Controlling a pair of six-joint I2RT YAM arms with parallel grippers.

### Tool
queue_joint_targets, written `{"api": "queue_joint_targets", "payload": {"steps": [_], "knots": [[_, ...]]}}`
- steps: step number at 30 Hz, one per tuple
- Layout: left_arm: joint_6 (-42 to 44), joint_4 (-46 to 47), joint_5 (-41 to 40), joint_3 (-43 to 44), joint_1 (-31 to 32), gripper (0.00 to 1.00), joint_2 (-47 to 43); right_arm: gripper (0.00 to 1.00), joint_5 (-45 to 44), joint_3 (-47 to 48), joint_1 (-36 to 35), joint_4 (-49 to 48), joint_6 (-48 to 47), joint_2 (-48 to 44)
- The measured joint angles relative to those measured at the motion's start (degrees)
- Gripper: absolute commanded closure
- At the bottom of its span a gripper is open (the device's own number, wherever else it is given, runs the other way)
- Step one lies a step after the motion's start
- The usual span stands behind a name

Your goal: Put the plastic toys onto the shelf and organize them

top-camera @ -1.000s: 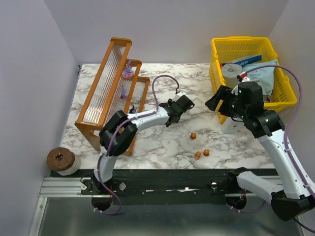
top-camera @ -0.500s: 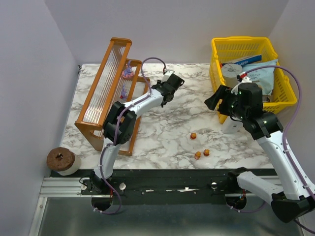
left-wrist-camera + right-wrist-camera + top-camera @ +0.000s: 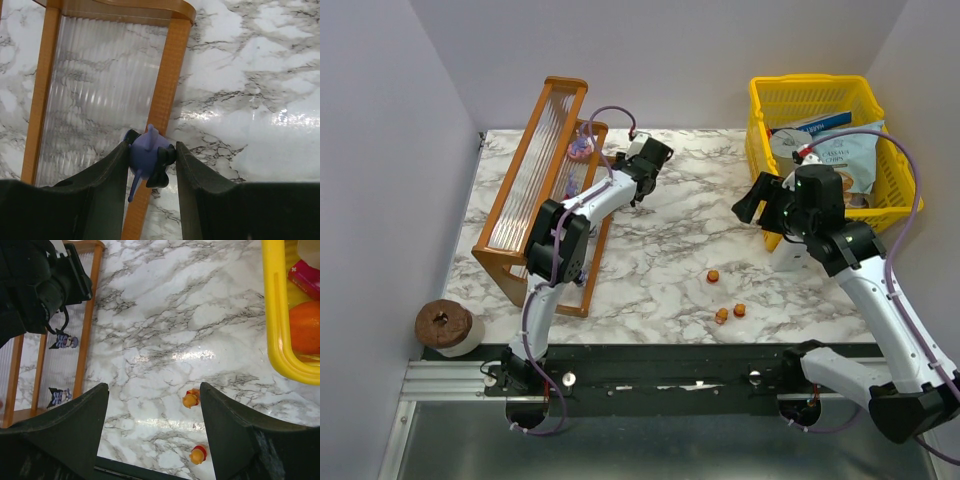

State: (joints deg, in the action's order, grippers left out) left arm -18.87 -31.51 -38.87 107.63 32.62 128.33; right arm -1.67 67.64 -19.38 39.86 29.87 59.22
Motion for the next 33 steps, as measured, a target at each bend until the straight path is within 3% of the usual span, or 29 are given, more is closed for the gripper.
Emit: {"api": "queue_joint_targets", "payload": {"steps": [33], "knots": [[2.6, 1.53, -3.61, -2.56, -3.06, 0.96, 1.88, 0.2, 0.02, -0.55, 0.0, -0.42, 0.07, 0.94]]}}
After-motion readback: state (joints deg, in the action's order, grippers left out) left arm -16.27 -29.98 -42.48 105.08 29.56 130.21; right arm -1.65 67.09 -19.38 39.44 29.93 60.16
